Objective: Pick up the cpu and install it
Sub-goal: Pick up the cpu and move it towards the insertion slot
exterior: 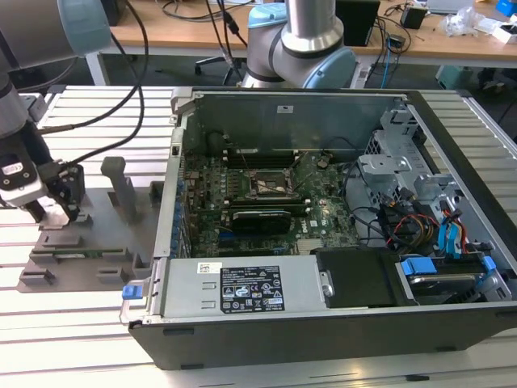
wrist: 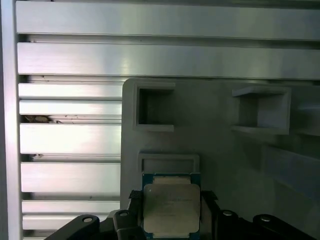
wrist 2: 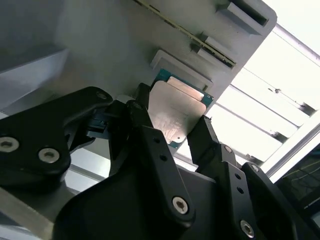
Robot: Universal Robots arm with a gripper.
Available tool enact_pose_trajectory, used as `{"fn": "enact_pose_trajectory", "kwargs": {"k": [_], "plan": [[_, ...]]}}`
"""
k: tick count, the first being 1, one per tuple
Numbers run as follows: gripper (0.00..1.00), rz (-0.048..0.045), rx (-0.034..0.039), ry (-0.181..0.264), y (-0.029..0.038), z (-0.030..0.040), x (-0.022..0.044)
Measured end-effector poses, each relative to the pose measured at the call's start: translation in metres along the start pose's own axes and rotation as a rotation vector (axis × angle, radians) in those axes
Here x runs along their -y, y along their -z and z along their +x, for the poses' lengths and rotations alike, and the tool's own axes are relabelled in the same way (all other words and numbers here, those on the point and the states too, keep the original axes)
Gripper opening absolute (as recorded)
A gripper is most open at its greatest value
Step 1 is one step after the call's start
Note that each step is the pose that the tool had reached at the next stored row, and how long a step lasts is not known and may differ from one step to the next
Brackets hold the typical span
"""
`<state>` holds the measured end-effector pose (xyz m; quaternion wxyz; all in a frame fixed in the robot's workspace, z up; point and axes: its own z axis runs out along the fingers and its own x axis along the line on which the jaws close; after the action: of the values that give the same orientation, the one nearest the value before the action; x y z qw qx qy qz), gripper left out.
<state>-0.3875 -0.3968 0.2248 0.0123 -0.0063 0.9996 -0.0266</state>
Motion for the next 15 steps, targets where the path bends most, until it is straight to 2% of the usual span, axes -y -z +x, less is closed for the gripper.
{"fn": "enact_pose_trajectory", "kwargs": {"k": [4,15], "plan": [[0.55,0.0000,0.0000,0.000,0.0094,-0.0002,0.0005],[0.55,0.0000,0.0000,0.000,0.0276,-0.0007,0.0015]]}}
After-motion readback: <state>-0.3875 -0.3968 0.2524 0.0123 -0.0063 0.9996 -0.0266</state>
